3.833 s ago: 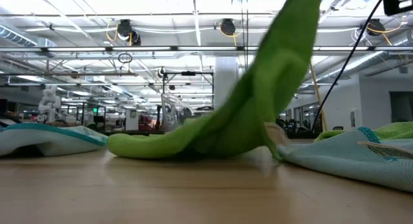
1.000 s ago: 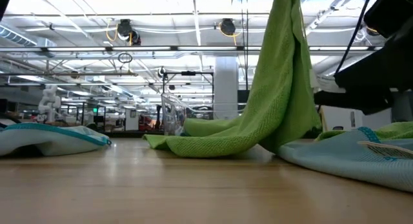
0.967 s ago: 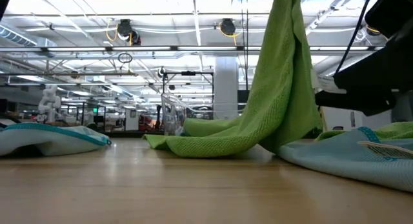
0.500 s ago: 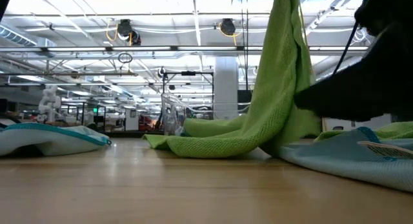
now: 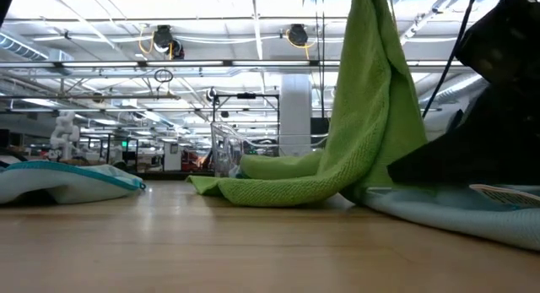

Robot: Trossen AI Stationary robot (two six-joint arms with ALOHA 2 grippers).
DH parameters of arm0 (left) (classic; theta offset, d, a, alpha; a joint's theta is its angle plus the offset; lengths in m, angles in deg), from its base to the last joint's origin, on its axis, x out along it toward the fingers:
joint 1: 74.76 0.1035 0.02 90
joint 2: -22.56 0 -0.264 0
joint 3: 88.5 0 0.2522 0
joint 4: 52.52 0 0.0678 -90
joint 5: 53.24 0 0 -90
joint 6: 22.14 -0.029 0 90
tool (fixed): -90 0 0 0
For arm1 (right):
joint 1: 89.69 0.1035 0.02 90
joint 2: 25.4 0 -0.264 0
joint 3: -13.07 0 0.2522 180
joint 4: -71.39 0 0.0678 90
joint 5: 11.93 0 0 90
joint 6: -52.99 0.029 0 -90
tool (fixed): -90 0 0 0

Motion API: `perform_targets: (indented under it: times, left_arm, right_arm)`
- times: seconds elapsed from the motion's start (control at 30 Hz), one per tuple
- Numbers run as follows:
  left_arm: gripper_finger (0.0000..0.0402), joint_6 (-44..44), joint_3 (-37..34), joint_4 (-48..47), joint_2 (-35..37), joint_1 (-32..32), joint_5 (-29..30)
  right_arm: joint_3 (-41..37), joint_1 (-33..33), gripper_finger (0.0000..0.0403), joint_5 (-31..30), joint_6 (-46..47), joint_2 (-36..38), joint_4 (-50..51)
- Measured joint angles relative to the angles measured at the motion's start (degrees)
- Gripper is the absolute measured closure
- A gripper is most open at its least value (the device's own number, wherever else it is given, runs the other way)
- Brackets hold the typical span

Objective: Fold microfiber towels
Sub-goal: Fold the left green microfiber cloth

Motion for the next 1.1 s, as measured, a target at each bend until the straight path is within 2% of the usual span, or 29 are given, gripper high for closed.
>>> perform_targets:
  times: [0.1,0.17,0.4,0.5,0.63,0.8,0.9,1.0,1.1]
  left_arm:
    - [0.0397,-2.22,0.00,-0.02,0.00,-0.53,2.50]
    - [0.0394,-3.70,0.00,-0.11,0.28,-1.08,4.30]
    - [0.0397,-6.53,0.02,-0.80,3.05,-4.83,7.50]
    - [0.0398,-4.49,0.02,-7.13,5.31,-8.02,10.73]
    - [0.0397,4.81,0.02,-20.18,9.42,-12.71,12.64]
    - [0.0398,22.11,0.02,-39.56,14.18,-17.55,10.35]
    - [0.0396,33.33,0.04,-51.88,16.46,-19.34,6.67]
    - [0.0399,45.84,0.04,-64.39,17.80,-20.40,0.21]
    - [0.0395,58.04,0.04,-76.73,17.68,-21.12,-6.55]
  right_arm:
    - [0.00,-0.04,0.0380,0.08,-0.13,0.01,0.22]
    - [-0.01,-0.37,0.0396,0.17,-1.61,0.45,0.37]
    - [-0.04,-2.35,0.0401,3.13,-11.15,9.22,4.80]
    - [-0.04,-3.13,0.0401,4.53,-15.13,16.07,11.60]
    - [-0.04,-5.06,0.0401,11.49,-18.46,26.09,21.00]
    - [-0.04,-7.52,0.0401,26.15,-19.69,35.27,27.69]
    - [-0.04,-8.31,0.0401,32.64,-20.55,38.45,31.21]
    - [-0.04,-8.90,0.0401,38.46,-22.26,40.51,34.72]
    - [-0.04,-9.54,0.0401,40.81,-23.05,41.67,36.72]
